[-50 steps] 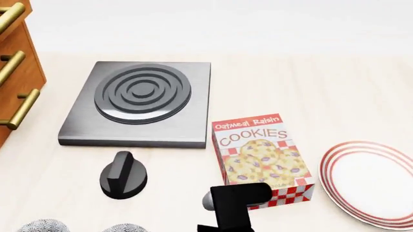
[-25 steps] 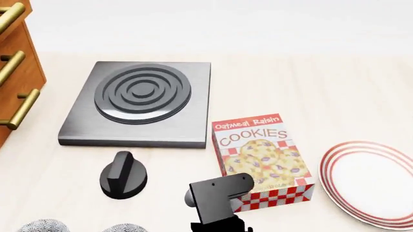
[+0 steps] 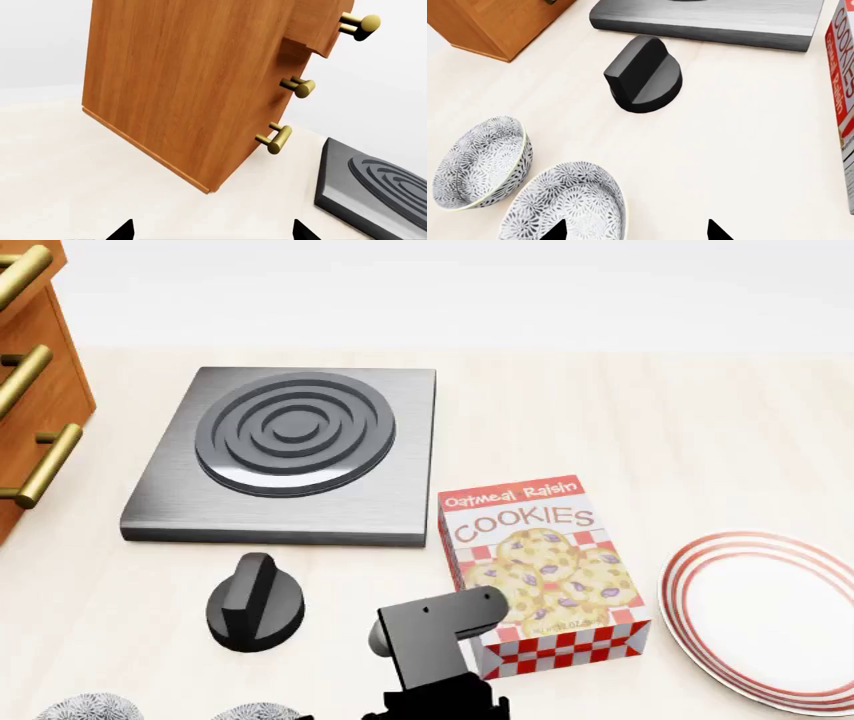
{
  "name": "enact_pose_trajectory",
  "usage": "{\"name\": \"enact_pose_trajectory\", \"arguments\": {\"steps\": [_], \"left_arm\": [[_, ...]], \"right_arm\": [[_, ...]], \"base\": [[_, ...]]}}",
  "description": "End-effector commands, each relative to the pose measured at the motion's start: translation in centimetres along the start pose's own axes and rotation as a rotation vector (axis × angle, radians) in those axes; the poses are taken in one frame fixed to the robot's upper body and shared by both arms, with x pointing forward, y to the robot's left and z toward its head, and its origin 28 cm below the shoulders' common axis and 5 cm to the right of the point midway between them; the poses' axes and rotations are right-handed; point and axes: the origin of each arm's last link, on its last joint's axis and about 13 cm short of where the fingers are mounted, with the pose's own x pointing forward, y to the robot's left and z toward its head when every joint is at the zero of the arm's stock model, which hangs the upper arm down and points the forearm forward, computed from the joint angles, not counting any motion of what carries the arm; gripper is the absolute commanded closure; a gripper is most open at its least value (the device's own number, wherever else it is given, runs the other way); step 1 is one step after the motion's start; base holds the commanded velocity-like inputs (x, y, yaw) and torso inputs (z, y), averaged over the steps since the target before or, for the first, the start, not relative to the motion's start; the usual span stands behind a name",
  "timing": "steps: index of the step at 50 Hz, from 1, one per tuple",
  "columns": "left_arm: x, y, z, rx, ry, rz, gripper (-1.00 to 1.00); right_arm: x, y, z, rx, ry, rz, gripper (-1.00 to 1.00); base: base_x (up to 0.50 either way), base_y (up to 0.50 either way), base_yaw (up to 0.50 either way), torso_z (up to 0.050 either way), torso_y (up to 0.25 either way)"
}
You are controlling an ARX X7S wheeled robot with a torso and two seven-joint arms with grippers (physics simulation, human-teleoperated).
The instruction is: Pick the akita bowl from table center and place it on the plate.
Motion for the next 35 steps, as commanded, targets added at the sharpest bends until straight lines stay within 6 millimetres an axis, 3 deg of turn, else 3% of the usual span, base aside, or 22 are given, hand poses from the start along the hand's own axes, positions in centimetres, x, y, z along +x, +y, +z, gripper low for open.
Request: {"name": "enact_pose_trajectory", "arguments": {"steps": [1,35], "left_arm": [[0.0,0.0,0.0,0.000,0.001,0.001,-1.00],[-0.2,0.1,-0.2,-0.003,0.004,0.000,-1.00]], "right_arm": [[0.9,-0.4,-0.3,0.012,0.022,0.001,-1.00],[2.1,-0.2,-1.1,0.010,0.075,0.050,-1.00]], "base": [[0.00,0.00,0.00,0.000,0.000],[0.00,0.00,0.00,0.000,0.000]]}}
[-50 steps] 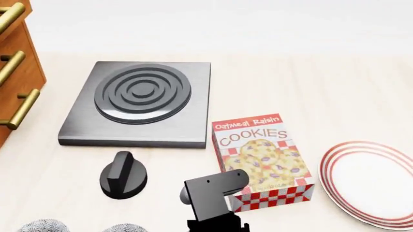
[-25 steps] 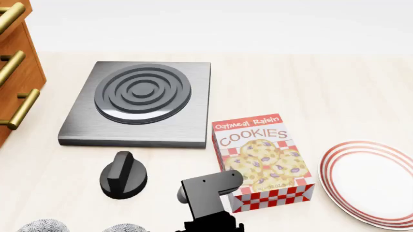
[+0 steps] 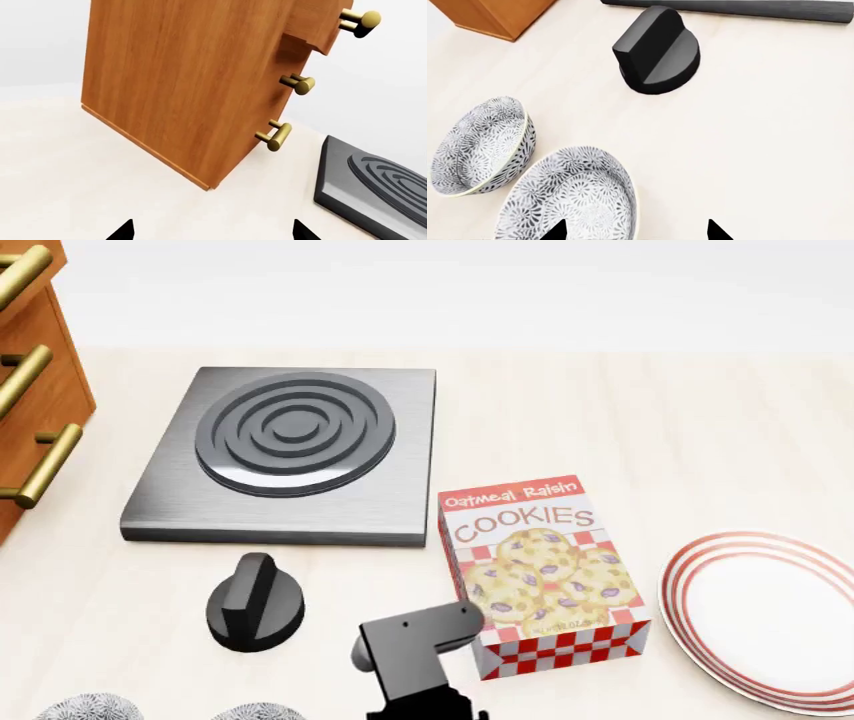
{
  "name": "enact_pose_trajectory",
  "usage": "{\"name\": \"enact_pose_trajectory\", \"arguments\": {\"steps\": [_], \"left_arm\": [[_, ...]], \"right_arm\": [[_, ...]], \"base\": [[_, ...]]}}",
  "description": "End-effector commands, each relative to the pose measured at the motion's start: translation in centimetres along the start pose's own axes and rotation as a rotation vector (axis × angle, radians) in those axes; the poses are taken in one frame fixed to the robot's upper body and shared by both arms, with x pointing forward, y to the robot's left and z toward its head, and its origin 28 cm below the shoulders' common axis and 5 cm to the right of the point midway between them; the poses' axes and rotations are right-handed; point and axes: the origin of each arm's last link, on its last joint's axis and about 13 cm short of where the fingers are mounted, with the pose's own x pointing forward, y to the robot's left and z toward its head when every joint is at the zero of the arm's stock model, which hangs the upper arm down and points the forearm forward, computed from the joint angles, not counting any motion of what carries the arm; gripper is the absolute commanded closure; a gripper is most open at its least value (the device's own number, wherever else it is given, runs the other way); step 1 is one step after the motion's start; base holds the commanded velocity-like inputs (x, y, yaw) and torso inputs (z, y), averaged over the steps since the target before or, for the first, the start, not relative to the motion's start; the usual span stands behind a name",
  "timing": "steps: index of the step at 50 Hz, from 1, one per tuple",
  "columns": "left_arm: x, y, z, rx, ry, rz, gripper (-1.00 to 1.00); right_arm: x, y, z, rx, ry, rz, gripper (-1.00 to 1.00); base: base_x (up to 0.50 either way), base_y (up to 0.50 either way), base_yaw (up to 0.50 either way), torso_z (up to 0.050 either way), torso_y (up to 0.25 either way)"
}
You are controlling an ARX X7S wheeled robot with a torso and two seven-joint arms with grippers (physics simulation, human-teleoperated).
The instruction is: Pick the akita bowl from table center and place it on the plate.
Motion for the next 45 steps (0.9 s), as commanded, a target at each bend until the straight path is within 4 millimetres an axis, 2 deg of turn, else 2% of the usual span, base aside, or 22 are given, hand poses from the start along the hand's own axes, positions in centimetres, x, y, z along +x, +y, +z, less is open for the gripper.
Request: {"name": "enact_pose_trajectory", "arguments": {"steps": [1,45], "left_arm": [[-0.1,0.1,0.0,-0.003,-0.002,0.002,-1.00],[-0.1,0.3,0.2,-0.006,-0.008,0.013,-1.00]], "right_arm": [[0.7,-0.2,-0.3,0.008,0.019,0.009,-1.00],[2.1,-0.7,-0.9,0.023,0.059,0.037,-1.00]], "base": [[0.00,0.00,0.00,0.000,0.000],[0.00,0.00,0.00,0.000,0.000]]}}
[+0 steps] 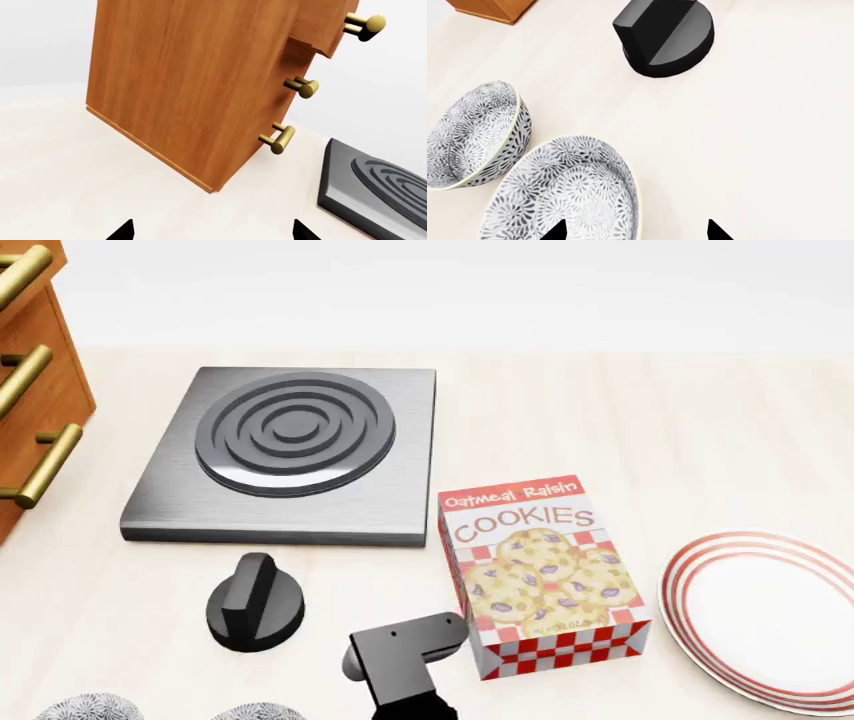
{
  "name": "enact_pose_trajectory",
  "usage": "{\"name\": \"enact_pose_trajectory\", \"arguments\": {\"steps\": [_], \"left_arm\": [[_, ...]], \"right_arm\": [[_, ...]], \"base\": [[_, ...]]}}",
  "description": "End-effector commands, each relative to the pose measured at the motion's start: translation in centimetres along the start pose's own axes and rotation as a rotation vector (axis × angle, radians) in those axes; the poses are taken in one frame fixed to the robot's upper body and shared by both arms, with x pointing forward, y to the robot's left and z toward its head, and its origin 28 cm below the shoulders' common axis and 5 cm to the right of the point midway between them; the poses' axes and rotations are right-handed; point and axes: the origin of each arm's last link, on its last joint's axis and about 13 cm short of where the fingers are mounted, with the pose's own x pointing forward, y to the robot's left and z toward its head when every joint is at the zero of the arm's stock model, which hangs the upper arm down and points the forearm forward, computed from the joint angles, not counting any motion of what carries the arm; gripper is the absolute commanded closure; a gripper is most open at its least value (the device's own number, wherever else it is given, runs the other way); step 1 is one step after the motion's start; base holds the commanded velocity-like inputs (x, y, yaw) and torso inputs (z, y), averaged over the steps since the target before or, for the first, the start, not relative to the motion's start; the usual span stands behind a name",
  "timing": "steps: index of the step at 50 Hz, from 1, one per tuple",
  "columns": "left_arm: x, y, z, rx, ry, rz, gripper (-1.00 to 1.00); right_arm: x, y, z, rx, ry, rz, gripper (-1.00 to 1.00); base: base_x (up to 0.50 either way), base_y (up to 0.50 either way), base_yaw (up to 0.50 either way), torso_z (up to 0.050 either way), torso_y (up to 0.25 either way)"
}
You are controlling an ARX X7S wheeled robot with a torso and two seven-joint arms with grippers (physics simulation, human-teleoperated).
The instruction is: Pick the akita bowl from table center and place it on the plate.
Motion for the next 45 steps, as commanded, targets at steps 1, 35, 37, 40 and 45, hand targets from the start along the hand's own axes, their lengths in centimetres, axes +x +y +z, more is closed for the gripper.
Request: {"name": "enact_pose_trajectory", "arguments": {"steps": [1,35,37,40,45], "left_arm": [[-0.1,0.1,0.1,-0.002,-0.003,0.002,-1.00],[-0.1,-0.1,0.3,-0.011,-0.005,-0.004,-1.00],[-0.1,-0.1,0.3,-0.011,-0.006,-0.004,-1.00],[-0.1,-0.2,0.3,-0.012,-0.006,-0.005,-1.00],[-0.1,-0.2,0.3,-0.012,-0.006,-0.007,-1.00]], "right_arm": [[0.5,-0.3,-0.4,0.008,0.011,0.001,-1.00],[0.4,-0.3,-0.5,-0.066,0.017,-0.005,1.00],[0.2,-0.3,-0.3,-0.063,0.002,-0.009,1.00],[-0.3,-0.5,0.1,-0.050,-0.039,-0.029,1.00],[-2.3,-1.0,1.8,-0.035,-0.163,-0.082,1.00]], "base": [[0.00,0.00,0.00,0.000,0.000],[0.00,0.00,0.00,0.000,0.000],[0.00,0.00,0.00,0.000,0.000],[0.00,0.00,0.00,0.000,0.000],[0.00,0.00,0.00,0.000,0.000]]}}
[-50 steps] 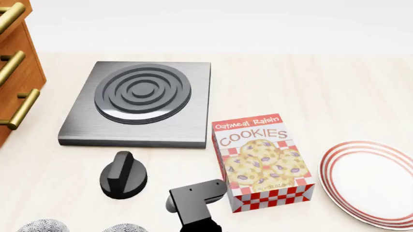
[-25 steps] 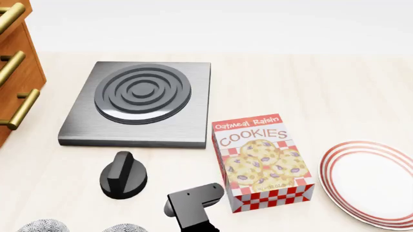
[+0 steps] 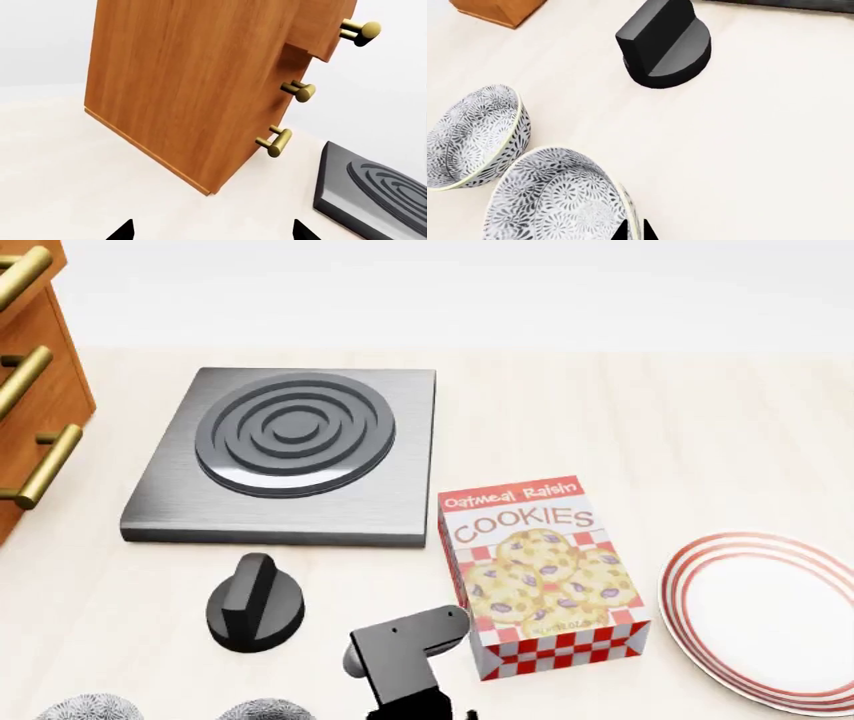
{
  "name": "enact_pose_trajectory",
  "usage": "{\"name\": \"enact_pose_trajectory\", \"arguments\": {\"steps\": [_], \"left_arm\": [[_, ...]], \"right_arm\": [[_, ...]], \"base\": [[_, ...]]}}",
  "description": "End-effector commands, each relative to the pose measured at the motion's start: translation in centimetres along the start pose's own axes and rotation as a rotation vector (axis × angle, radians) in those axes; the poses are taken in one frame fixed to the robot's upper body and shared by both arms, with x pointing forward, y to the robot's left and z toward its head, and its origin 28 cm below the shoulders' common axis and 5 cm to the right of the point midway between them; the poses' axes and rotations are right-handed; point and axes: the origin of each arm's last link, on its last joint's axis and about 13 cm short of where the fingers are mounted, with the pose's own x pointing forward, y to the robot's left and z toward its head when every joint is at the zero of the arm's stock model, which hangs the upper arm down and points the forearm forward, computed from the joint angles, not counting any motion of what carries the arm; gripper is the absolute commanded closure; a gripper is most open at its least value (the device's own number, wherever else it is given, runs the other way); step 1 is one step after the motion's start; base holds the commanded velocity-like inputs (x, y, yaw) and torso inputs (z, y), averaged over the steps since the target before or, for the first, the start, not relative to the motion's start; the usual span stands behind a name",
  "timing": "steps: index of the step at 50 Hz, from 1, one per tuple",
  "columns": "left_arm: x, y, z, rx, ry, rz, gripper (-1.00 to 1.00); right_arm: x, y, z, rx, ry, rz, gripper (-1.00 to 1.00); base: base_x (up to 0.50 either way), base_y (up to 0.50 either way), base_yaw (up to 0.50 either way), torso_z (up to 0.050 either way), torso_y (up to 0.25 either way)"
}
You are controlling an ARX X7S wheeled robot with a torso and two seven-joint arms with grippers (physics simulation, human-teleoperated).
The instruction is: Pick the akita bowl from table center and place it on the plate.
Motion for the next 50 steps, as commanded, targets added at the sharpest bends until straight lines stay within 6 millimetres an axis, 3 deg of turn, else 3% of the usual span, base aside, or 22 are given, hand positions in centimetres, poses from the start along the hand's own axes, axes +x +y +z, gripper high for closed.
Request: {"name": "enact_pose_trajectory", "arguments": {"steps": [1,15,33,40,50], "left_arm": [[0.0,-0.1,0.1,-0.004,-0.002,-0.001,-1.00],[-0.1,-0.2,0.0,0.000,0.002,-0.012,-1.00],[0.0,-0.6,-0.1,0.005,0.010,-0.028,-1.00],[0.0,-0.7,-0.1,0.006,0.012,-0.029,-1.00],[0.0,-0.7,-0.1,0.006,0.014,-0.031,-1.00]], "right_arm": [[-2.9,-1.0,2.3,0.010,-0.176,-0.099,1.00],[-10.1,-0.3,5.1,-0.029,-0.477,-0.207,1.00],[-19.2,-0.8,5.8,-0.058,-0.844,-0.460,1.00],[-21.3,-1.6,6.0,-0.082,-0.960,-0.554,1.00],[-22.3,-3.9,5.6,0.004,-1.057,-0.672,1.00]], "base": [[0.00,0.00,0.00,0.000,0.000],[0.00,0.00,0.00,0.000,0.000],[0.00,0.00,0.00,0.000,0.000],[0.00,0.00,0.00,0.000,0.000],[0.00,0.00,0.00,0.000,0.000]]}}
